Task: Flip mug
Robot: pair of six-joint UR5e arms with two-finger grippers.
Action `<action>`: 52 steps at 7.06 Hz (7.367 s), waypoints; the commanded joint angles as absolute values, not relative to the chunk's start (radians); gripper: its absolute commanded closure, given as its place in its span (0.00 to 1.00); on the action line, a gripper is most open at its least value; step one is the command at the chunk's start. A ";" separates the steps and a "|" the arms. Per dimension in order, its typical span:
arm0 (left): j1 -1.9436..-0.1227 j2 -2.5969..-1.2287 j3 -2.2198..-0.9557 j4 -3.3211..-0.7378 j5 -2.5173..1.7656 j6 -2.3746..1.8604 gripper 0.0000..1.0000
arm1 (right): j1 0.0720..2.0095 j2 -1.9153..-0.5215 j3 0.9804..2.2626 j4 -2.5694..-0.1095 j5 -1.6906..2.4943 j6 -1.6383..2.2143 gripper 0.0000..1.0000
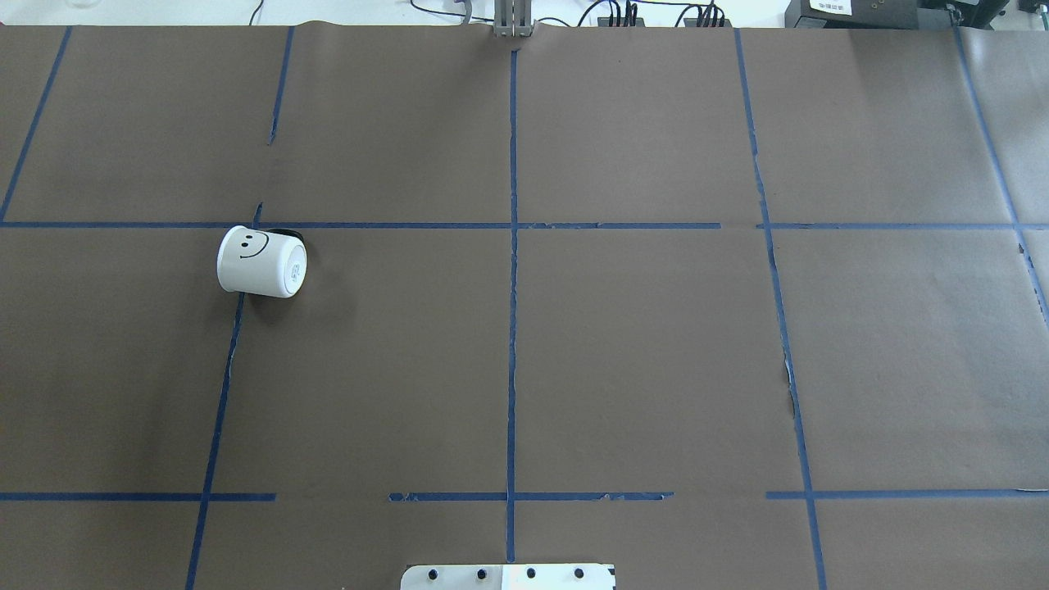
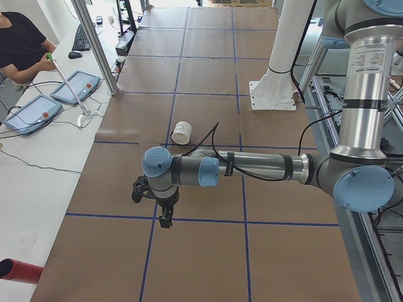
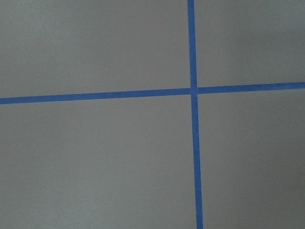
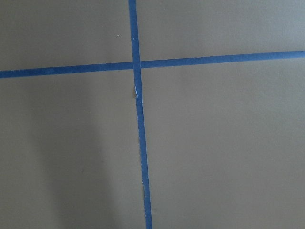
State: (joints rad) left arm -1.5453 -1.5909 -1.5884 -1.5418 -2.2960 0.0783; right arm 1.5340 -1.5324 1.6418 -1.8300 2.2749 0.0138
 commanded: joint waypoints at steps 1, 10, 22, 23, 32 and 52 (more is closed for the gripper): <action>-1.543 -1.588 -1.600 -1.539 -2.296 0.083 0.00 | 1.534 -1.532 1.643 -1.830 2.275 0.014 0.00; -1.421 -1.773 -1.599 -1.884 -2.306 -0.165 0.00 | 1.534 -1.532 1.641 -1.830 2.275 0.014 0.00; -1.341 -1.695 -1.299 -2.718 -2.689 -0.756 0.00 | 1.534 -1.534 1.641 -1.830 2.275 0.014 0.00; -1.338 -1.692 -1.296 -2.738 -2.689 -0.759 0.00 | 1.534 -1.534 1.641 -1.830 2.275 0.014 0.00; -1.136 -1.712 -1.287 -3.130 -2.546 -1.260 0.00 | 1.534 -1.534 1.641 -1.830 2.275 0.014 0.00; -0.839 -1.855 -1.184 -3.303 -2.137 -1.594 0.44 | 1.534 -1.534 1.641 -1.830 2.275 0.014 0.00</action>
State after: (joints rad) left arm -0.8396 -1.8551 -1.1822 -3.3027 -2.1363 -1.5925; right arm 1.5340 -1.5334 1.6414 -1.8300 2.2749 0.0138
